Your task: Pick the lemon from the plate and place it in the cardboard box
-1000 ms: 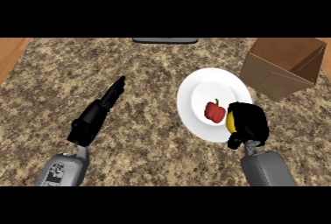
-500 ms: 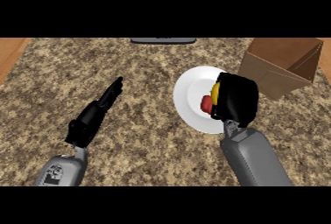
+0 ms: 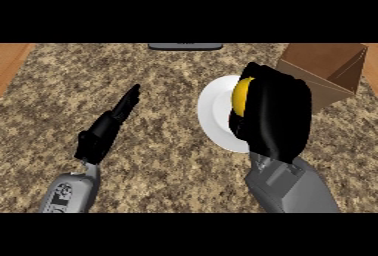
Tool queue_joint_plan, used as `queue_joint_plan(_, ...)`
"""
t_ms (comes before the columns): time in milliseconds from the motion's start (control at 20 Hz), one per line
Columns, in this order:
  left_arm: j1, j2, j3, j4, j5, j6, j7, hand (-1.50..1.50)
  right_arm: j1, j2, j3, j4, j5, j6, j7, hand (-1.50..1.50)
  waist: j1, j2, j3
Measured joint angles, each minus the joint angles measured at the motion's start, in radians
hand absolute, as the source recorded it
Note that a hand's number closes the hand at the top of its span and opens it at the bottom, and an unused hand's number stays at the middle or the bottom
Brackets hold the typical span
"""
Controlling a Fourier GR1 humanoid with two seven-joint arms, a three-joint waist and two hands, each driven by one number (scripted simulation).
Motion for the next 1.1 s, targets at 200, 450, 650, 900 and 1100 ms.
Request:
queue_joint_plan(200, 0.028, -0.009, -0.014, -0.005, -0.018, 0.007, -0.022, 0.0, -0.061, -0.001, -0.064, -0.028, -0.002, 0.008, 0.012, 1.5, 0.001, 0.001, 0.0)
queue_joint_plan(450, 0.022, -0.002, 0.0, 0.006, -0.009, -0.009, -0.03, 0.0, -0.132, -0.017, -0.177, -0.035, 0.006, 0.052, -0.003, 1.5, 0.0, 0.001, 0.0)
queue_joint_plan(650, 0.03, -0.012, -0.01, -0.012, -0.017, -0.006, -0.015, 0.0, -0.187, -0.052, -0.275, 0.014, -0.005, 0.059, -0.029, 1.5, 0.002, 0.002, 0.0)
queue_joint_plan(900, 0.029, -0.007, 0.0, -0.029, -0.012, -0.017, -0.004, 0.0, -0.241, -0.098, -0.378, 0.127, -0.038, 0.01, -0.075, 1.5, 0.005, 0.003, 0.0)
queue_joint_plan(1100, 0.038, -0.007, 0.003, -0.043, -0.009, -0.023, -0.005, 0.0, -0.282, -0.131, -0.449, 0.234, -0.067, -0.07, -0.112, 1.5, 0.007, 0.004, 0.0)
